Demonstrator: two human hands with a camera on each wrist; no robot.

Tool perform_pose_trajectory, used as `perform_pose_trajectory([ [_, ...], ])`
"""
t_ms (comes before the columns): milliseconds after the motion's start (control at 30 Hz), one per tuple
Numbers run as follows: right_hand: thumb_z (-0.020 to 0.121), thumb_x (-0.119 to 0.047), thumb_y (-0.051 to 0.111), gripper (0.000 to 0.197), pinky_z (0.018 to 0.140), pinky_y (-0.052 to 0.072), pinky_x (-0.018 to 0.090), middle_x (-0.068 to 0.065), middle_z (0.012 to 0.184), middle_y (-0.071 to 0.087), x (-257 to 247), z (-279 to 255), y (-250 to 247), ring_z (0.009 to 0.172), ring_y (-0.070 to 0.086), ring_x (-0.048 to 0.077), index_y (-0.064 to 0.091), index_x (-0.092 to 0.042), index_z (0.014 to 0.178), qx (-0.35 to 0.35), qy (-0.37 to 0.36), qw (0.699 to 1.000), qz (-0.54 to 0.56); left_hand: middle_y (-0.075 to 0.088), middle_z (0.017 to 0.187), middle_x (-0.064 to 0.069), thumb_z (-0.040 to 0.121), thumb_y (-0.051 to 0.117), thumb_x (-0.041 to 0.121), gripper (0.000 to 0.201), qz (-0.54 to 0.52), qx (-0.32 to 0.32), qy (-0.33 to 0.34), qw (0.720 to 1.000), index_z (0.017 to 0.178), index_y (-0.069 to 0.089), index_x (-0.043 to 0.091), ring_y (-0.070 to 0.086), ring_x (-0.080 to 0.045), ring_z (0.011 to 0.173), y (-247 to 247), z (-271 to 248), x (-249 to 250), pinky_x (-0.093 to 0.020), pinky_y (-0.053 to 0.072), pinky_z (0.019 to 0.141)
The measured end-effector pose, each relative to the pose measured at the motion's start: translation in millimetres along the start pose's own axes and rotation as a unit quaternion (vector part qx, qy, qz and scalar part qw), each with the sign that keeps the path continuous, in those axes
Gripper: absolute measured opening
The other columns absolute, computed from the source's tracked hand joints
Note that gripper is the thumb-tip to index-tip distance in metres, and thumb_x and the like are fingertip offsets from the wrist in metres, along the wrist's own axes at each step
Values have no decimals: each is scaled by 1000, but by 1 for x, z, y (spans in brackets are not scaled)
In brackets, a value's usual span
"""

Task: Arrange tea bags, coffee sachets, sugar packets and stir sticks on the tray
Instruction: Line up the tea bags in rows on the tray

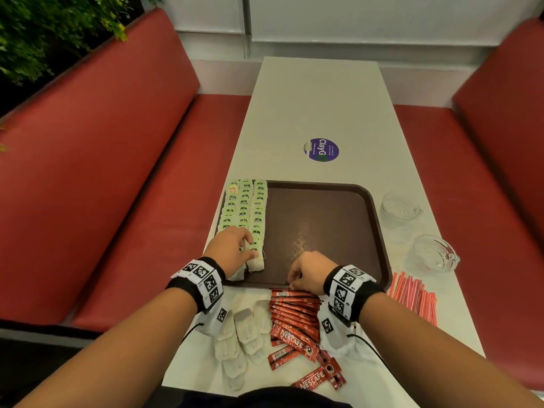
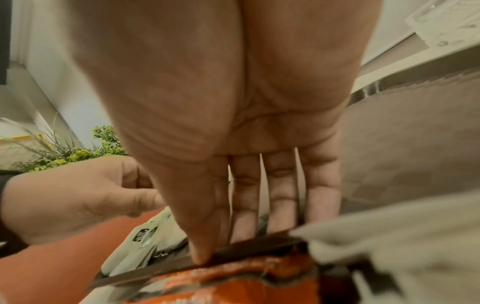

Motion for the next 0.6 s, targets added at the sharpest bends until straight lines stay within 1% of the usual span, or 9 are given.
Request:
perform_pose_trajectory([
  [67,88,-27,73,12,87,55,30,-6,98,75,0,0,-1,92,67,12,78,-23,98,4,-7,1000,-4,56,104,7,77,80,43,34,75,-60,37,995,103,64,27,52,-14,100,10,-3,5,-30,44,84],
  [133,88,-27,73,12,86,55,29,-5,98,75,-1,0,-1,91,67,13,79,-22,98,7,-14,1000,-9,54,114,7,76,79,45,41,149,-86,57,983,110,64,29,48,-17,109,16,-3,6,-33,43,91],
  [200,89,-27,72,12,86,55,30,-5,97,75,-1,0,-1,91,67,13,79,-22,98,4,-14,1000,-8,54,121,6,81,75,42,38,182,-76,62,978,115,63,31,47,-19,114,16,-1,4,-37,43,96],
  [267,89,-27,71,12,87,55,31,-5,98,74,-1,-1,-1,92,67,13,78,-22,99,3,-13,1000,-7,53,123,6,84,72,40,34,188,-64,66,978,116,63,31,47,-20,116,15,2,3,-38,42,98],
  [467,91,-27,70,16,91,55,33,-4,104,74,-2,-5,-1,97,67,15,77,-22,104,5,-7,1000,-2,54,122,7,85,70,41,31,195,-60,67,977,114,64,32,50,-20,115,11,13,6,-40,44,99],
  [600,93,-32,66,17,89,56,35,-4,100,72,-6,-6,-2,94,66,15,75,-23,104,6,-9,1000,-19,54,122,7,84,71,43,32,194,-61,59,977,113,64,33,50,-20,115,10,15,7,-40,45,98],
])
Point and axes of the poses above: each hand's wrist, its own z-axis towards the middle knuckle, its own y-axis out of the palm, x = y × z, the point moved 4 cm from there along z, towards the middle knuckle
